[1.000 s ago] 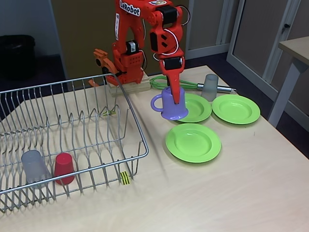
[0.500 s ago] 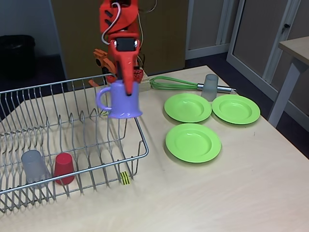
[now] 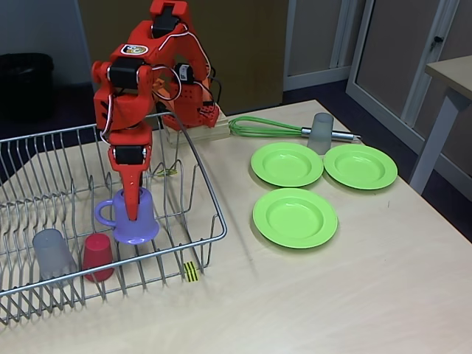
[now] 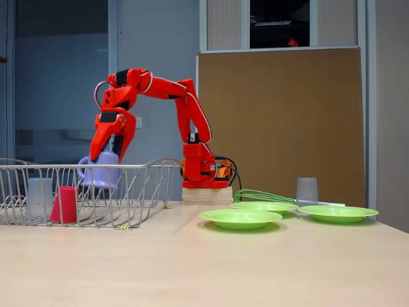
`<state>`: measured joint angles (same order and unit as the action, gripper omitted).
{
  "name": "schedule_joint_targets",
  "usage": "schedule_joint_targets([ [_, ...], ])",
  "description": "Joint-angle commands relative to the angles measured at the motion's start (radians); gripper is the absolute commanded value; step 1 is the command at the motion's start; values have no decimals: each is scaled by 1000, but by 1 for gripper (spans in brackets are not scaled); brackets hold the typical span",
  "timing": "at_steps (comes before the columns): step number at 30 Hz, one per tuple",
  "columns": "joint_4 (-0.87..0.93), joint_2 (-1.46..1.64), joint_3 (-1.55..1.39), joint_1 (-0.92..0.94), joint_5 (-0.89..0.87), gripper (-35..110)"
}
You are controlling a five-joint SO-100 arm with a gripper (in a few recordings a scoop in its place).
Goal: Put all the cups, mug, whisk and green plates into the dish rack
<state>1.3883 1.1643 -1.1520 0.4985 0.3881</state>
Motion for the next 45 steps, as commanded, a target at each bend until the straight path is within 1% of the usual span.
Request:
schedule_joint_targets([
  [1,11,-43,92,31,26,25],
  [9,28,-198,221,43,37,26],
  [20,21,-256,229,26,9,27],
  [25,44,-268,227,21,-5,39],
  [31,58,-267,232,17,-8,47],
  [39,95,-224,245,8,-23,46],
  [45,143,-51,201,-31,-23,44],
])
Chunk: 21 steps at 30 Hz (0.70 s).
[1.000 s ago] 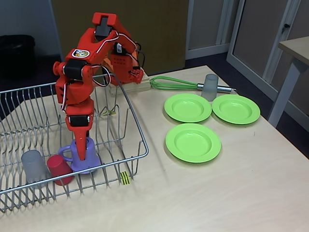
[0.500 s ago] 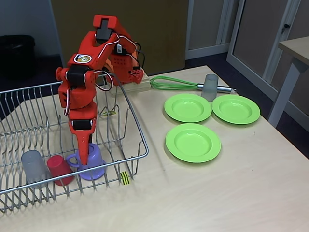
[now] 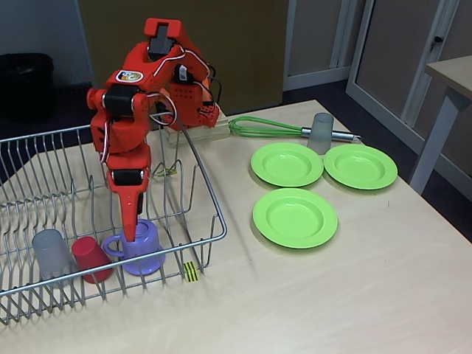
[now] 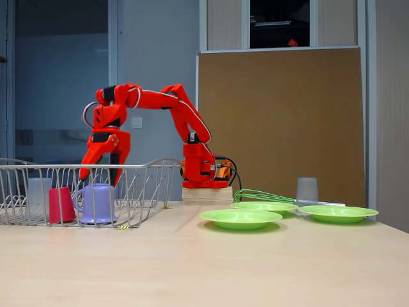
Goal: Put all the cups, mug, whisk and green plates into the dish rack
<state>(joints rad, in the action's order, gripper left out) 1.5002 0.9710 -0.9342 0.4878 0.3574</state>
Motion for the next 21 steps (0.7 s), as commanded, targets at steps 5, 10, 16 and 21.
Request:
schedule_joint_targets([
  [5,-5,356,-175,-106,11,39],
  [10,-8,588,-376,-242,-63,31],
  [16,3,841,-630,-517,-397,33],
  [21,-51,953,-759,-838,-834,30],
])
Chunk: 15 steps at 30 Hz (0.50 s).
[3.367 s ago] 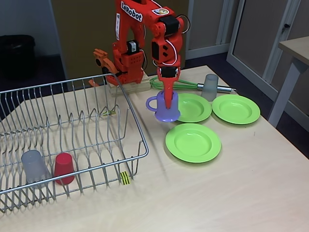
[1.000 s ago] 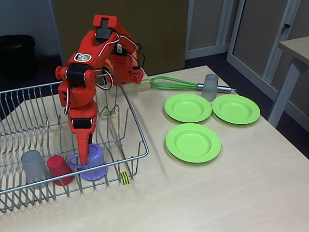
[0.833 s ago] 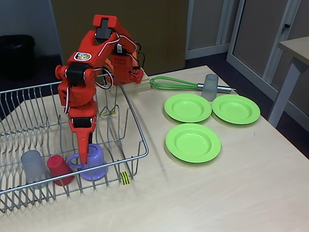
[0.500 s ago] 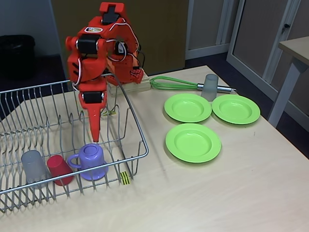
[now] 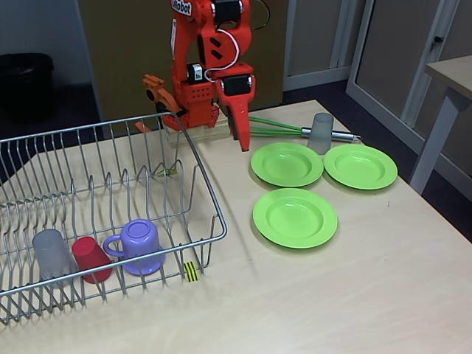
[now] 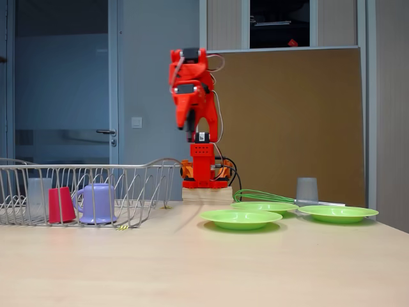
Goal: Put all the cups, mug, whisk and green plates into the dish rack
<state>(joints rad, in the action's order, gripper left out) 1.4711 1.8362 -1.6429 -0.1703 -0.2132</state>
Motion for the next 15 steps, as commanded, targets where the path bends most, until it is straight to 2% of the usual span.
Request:
schedule_joint_targets([
  [1,-31,95,-66,-244,-364,29],
  [5,-69,117,-124,-479,-804,30],
  [10,-106,66,-146,-716,-1285,38],
  [15,-192,-48,-140,-873,-1594,43],
])
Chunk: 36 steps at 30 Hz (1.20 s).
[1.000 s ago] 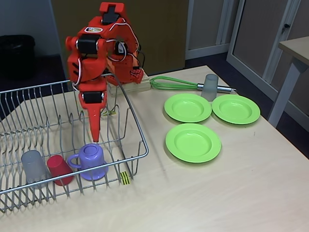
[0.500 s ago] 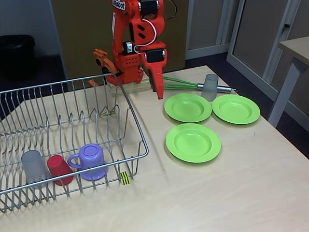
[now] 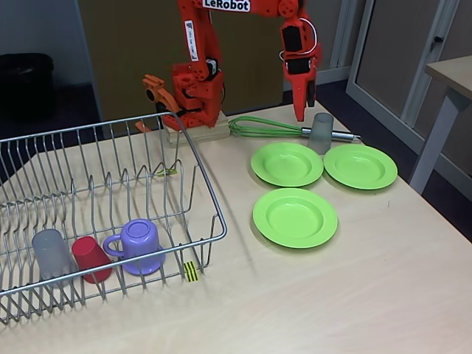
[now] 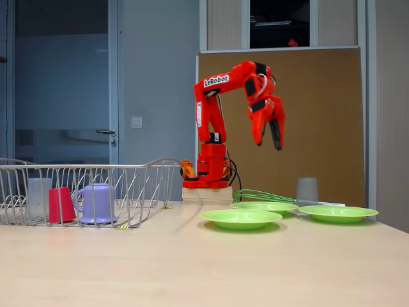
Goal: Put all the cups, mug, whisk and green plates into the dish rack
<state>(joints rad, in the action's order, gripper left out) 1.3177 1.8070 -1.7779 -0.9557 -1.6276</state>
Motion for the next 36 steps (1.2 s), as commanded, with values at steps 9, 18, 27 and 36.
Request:
schedule_joint_targets([
  [9,-210,-204,6,-236,-364,44],
  [18,-293,-288,38,-296,-423,46],
  [27,-321,-354,100,-334,-474,46],
  [36,-357,-394,106,-344,-488,45],
])
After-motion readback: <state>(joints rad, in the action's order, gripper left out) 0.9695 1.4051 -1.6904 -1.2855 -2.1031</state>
